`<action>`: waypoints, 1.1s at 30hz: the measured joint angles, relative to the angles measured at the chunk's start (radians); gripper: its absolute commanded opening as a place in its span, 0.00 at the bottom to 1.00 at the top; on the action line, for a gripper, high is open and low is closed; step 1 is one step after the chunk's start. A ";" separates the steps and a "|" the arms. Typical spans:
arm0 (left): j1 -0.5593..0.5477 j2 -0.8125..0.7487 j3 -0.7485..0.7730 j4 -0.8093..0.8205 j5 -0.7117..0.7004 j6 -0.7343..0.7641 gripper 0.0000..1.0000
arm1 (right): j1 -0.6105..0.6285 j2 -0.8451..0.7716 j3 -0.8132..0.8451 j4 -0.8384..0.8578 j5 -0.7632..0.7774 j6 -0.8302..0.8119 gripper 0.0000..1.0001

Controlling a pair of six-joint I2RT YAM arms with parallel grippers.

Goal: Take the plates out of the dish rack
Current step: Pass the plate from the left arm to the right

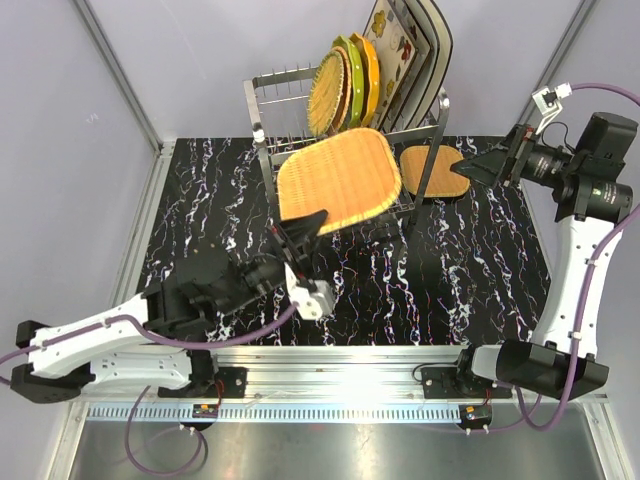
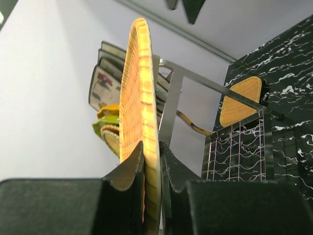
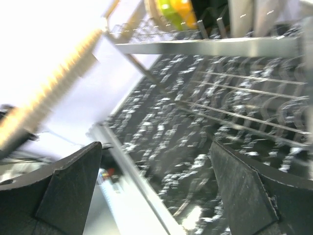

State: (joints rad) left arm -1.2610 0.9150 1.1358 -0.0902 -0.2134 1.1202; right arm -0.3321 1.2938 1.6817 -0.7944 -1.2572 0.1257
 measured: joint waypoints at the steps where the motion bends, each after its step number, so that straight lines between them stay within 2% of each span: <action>1: -0.029 -0.001 -0.018 0.010 -0.016 0.028 0.00 | 0.000 -0.003 -0.010 0.015 -0.018 0.034 1.00; 4: -0.095 0.004 -0.079 0.041 -0.060 0.098 0.00 | 0.000 -0.006 -0.037 0.019 -0.058 0.089 1.00; 10: -0.153 0.060 -0.183 0.103 -0.117 0.190 0.00 | 0.008 -0.009 -0.060 -0.055 -0.082 0.079 0.99; 23: -0.179 0.206 -0.278 0.246 -0.179 0.232 0.00 | 0.122 -0.069 -0.277 -0.147 -0.007 0.000 0.98; 33: -0.180 0.284 -0.311 0.357 -0.209 0.232 0.00 | 0.207 -0.070 -0.440 -0.119 0.047 0.028 0.87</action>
State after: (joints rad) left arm -1.4414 1.1988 0.8253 0.2665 -0.4229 1.3521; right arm -0.1249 1.2240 1.2419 -0.9134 -1.2102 0.1535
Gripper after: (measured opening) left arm 0.144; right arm 0.903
